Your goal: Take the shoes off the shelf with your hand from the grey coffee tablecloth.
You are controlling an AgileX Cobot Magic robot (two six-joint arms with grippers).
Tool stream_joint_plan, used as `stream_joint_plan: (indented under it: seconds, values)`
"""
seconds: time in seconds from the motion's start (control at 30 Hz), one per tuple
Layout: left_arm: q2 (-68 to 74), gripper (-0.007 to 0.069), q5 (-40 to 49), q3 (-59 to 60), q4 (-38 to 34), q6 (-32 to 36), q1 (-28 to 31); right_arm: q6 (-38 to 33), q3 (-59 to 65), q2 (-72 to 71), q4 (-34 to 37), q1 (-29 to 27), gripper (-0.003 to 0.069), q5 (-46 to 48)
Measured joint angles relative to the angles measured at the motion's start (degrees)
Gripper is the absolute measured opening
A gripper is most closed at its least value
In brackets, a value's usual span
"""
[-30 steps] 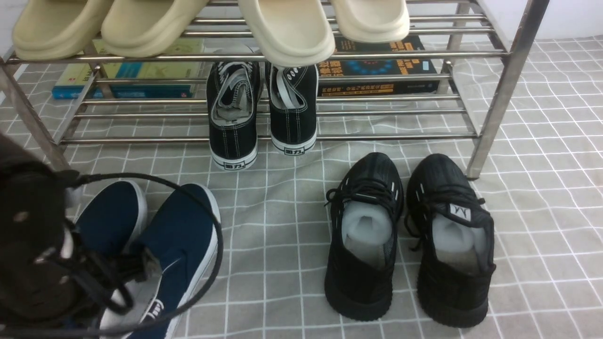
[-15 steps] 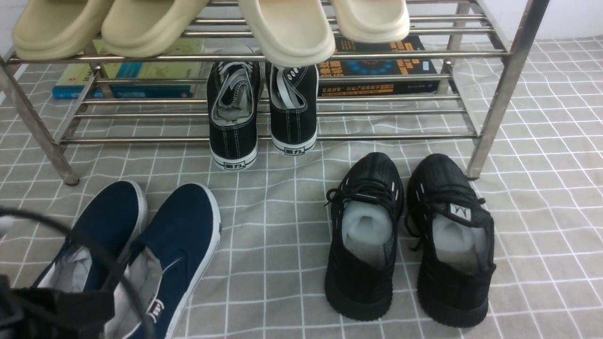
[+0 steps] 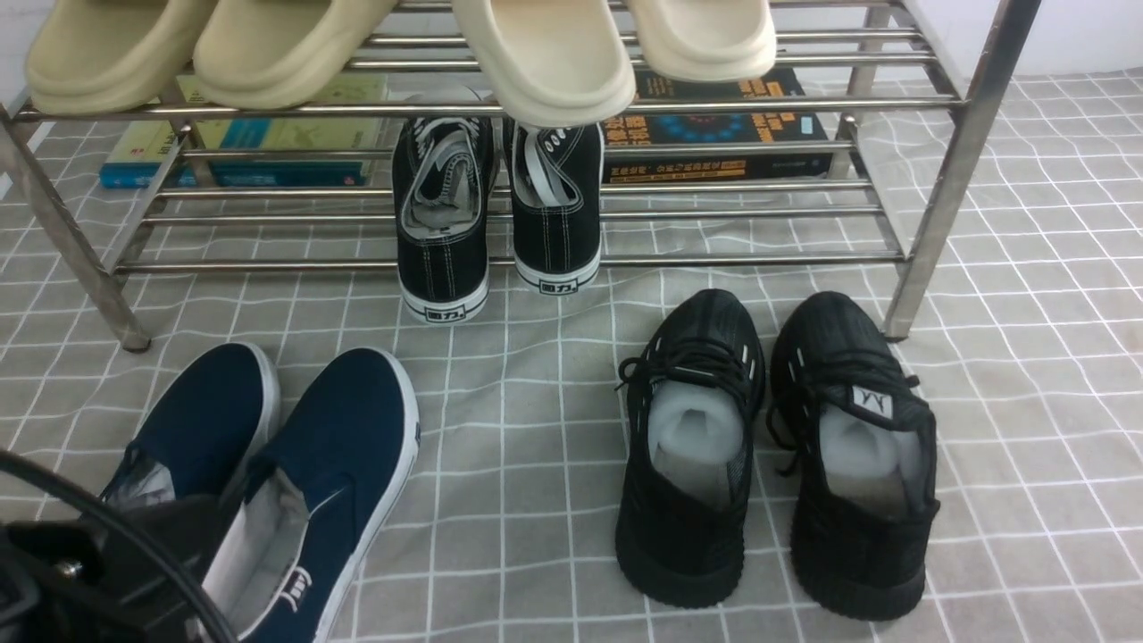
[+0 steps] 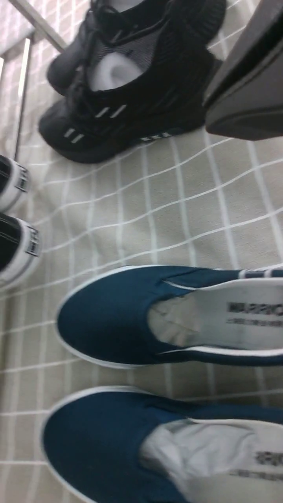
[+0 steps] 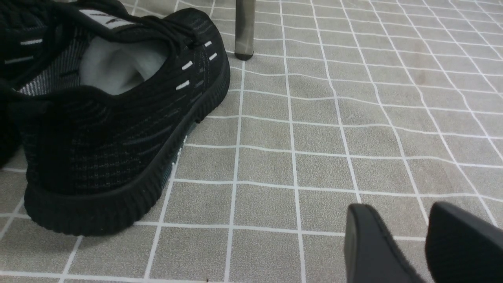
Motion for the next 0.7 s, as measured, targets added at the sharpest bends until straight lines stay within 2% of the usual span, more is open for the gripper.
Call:
stream_joint_plan:
  seconds: [0.03,0.07,0.13,0.2,0.23,0.27,0.4,0.53,0.7]
  values:
    - [-0.2,0.0006,-0.5,0.3,0.0,0.6,0.3,0.0,0.0,0.0,0.0,0.0,0.0239,0.0]
    - [-1.5,0.0006,-3.9,3.3,-1.3,3.3,3.5,0.0,0.0,0.0,0.0,0.0,0.0239,0.0]
    - [-3.7,0.0008,-5.8,6.2,-2.1,6.7,7.0,0.0,0.0,0.0,0.0,0.0,0.0239,0.0]
    - [-7.4,0.0008,-6.7,10.4,-1.7,10.7,13.2,0.0,0.0,0.0,0.0,0.0,0.0239,0.0]
    - [-7.7,0.0008,-6.7,10.7,-1.6,10.9,13.2,0.0,0.0,0.0,0.0,0.0,0.0239,0.0]
    - [-10.1,0.0008,-6.8,13.6,-0.6,11.7,17.0,0.0,0.0,0.0,0.0,0.0,0.0239,0.0]
    - [-16.7,0.0008,-6.6,19.1,2.2,10.4,23.3,0.0,0.0,0.0,0.0,0.0,0.0239,0.0]
    - [-23.0,0.0012,-6.6,23.2,4.3,9.5,27.2,0.0,0.0,0.0,0.0,0.0,0.0239,0.0]
    - [-26.6,0.0017,-6.1,25.3,5.2,9.3,28.1,0.0,0.0,0.0,0.0,0.0,0.0239,0.0]
